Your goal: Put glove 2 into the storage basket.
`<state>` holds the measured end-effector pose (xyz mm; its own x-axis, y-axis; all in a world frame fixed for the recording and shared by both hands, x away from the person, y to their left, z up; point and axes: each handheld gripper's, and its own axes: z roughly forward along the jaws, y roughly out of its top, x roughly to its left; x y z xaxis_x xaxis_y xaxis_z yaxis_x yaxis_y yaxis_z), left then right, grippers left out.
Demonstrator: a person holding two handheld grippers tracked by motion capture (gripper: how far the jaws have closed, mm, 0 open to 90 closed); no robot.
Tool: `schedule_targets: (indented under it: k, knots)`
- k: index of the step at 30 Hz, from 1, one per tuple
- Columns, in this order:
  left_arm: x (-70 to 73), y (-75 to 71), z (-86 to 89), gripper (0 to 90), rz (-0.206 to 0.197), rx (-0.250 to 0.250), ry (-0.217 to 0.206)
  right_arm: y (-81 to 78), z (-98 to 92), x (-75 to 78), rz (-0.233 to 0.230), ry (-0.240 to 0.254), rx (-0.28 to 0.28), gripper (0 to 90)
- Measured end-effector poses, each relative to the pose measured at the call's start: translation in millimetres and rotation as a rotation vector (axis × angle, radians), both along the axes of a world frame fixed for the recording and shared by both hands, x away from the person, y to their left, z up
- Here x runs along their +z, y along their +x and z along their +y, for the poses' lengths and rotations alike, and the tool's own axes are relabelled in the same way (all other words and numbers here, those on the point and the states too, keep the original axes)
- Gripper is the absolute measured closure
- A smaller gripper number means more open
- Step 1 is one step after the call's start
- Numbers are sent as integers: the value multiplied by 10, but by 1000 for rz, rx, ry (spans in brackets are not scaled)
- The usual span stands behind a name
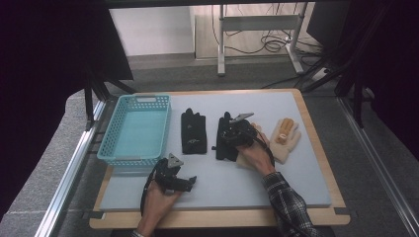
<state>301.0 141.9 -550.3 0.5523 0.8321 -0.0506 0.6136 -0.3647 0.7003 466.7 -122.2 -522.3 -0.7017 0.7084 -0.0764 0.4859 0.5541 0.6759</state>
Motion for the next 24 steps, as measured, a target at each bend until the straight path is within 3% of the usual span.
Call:
schedule_targets:
  k: [3,5,10,16,22,24]
  knots:
    - [0,0,0,30,0,0,0,14,8,-6,21,18,-15,355]
    - [0,-1,0,30,0,0,1,-4,20,-23,23,29,-45,485]
    - [0,-1,0,30,0,0,2,-49,60,-8,34,35,-31,729]
    - [0,0,0,30,0,0,1,-62,99,22,34,13,-26,771]
    - [3,1,5,30,3,-5,7,-65,92,146,42,64,-23,770]
    - [3,1,5,30,3,-5,7,-104,121,239,37,102,-3,769]
